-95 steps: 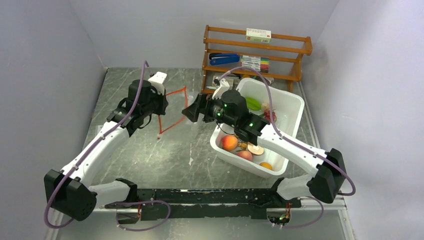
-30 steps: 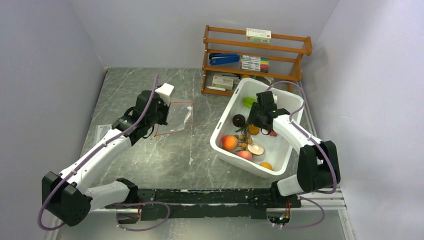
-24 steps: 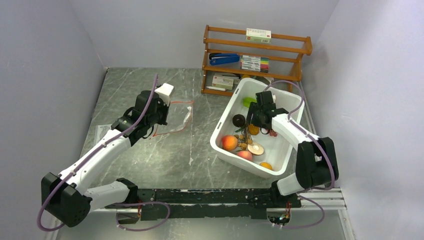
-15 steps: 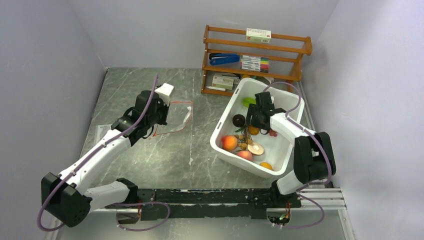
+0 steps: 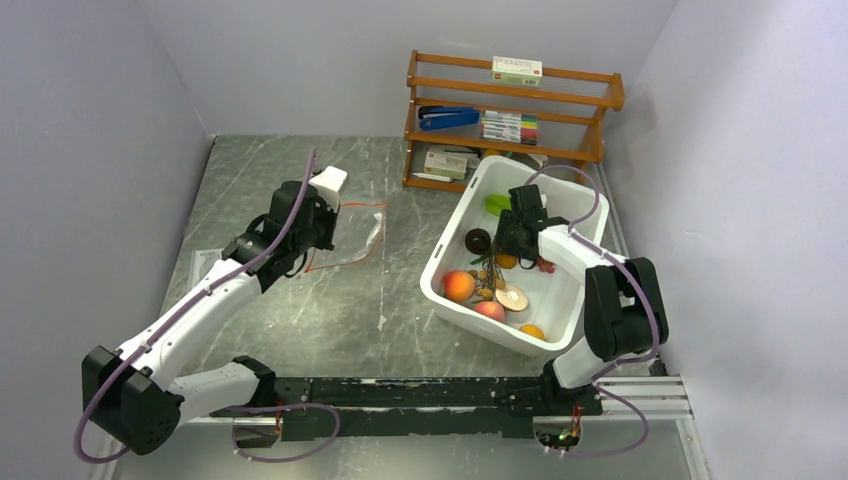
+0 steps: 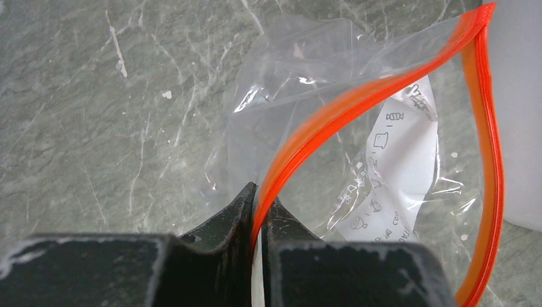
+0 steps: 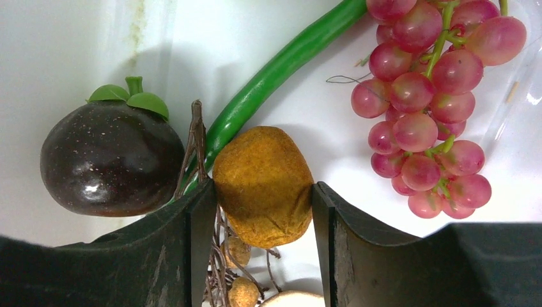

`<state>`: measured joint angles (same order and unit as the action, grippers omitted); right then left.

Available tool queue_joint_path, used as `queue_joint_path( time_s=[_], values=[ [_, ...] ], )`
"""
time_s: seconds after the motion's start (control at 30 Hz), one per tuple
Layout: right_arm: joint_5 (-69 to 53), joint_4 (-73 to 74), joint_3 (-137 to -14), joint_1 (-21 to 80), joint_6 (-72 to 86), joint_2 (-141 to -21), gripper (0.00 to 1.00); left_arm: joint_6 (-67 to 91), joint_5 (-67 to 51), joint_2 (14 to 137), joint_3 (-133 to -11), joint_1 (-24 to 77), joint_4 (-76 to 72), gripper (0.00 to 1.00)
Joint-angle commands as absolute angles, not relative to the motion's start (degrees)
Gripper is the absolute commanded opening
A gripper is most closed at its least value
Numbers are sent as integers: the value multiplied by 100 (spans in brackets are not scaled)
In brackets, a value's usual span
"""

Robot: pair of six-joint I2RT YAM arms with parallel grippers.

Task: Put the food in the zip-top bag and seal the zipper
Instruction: Pick up the fake fruit from the bin.

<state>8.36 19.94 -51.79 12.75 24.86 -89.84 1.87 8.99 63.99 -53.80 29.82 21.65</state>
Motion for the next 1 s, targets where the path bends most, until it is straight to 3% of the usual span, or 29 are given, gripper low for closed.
queue_joint_path(
  time_s=[0.0, 0.53, 0.83, 0.97],
  values=[
    [1096, 2036, -5129, 1239, 2413, -8915, 48, 140, 977, 6243, -5326, 3006, 1992, 7],
    [1087, 2547, -5337, 1359, 2436, -7718, 43, 158, 940, 6202, -5296, 3004, 1942, 7],
    [1422, 2895, -6113, 2280, 2613, -7199, 41, 172, 854, 6183, -5254, 3006, 1881, 7],
    [1034, 2728, -6366, 2769, 2706, -7071, 41, 171, 824, 6172, -5278, 3006, 1899, 7]
  ],
)
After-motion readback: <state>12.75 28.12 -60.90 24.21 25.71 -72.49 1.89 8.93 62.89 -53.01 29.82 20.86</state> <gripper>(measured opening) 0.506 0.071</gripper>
